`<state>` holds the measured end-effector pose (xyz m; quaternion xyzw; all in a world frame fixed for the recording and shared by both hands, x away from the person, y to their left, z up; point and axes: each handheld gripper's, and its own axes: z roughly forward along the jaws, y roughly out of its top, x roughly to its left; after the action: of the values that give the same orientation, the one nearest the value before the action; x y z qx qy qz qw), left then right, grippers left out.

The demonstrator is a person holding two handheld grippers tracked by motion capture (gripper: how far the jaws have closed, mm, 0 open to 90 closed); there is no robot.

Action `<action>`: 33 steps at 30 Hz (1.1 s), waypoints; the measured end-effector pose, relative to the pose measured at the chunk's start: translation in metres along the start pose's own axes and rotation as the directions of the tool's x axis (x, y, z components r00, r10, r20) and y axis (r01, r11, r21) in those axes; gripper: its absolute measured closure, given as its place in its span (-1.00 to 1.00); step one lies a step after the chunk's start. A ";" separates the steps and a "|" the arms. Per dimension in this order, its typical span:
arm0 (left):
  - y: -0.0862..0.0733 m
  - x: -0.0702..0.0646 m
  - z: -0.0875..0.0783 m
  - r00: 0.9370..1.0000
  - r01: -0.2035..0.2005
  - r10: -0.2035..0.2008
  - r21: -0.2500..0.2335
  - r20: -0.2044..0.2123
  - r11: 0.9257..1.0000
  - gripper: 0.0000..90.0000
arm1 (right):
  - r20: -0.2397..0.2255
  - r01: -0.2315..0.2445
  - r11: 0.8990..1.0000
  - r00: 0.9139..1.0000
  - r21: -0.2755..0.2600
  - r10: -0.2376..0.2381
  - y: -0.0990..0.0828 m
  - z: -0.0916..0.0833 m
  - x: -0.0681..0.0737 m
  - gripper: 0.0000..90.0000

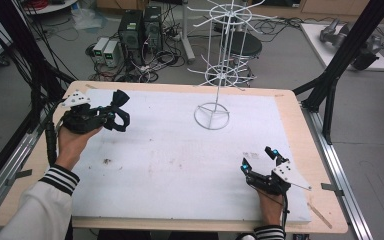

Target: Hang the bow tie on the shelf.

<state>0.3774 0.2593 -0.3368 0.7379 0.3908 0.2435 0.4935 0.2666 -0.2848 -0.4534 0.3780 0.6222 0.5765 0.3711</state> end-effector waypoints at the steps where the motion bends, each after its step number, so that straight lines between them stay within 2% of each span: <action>1: 0.005 -0.005 0.003 1.000 -0.004 0.004 -0.012 0.006 1.000 0.66 | 0.000 0.000 1.000 1.000 0.000 0.000 0.000 0.000 0.000 -0.77; 6: 0.014 -0.013 0.009 1.000 -0.026 0.026 -0.029 0.017 0.999 0.66 | 0.000 0.001 1.000 1.000 0.000 -0.001 0.000 0.000 0.000 -0.77; 23: 0.044 -0.042 0.046 0.996 -0.045 0.051 -0.085 0.071 0.995 0.66 | -0.004 -0.002 1.000 1.000 0.006 0.002 0.000 0.000 0.001 -0.77; 33: 0.058 -0.056 0.068 0.993 -0.035 0.047 -0.116 0.106 0.993 0.66 | -0.001 -0.001 1.000 1.000 0.004 0.001 0.000 0.000 0.001 -0.77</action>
<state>0.4156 0.1644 -0.3091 0.7285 0.3336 0.2353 0.5501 0.2661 -0.2843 -0.4534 0.3788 0.6235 0.5755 0.3696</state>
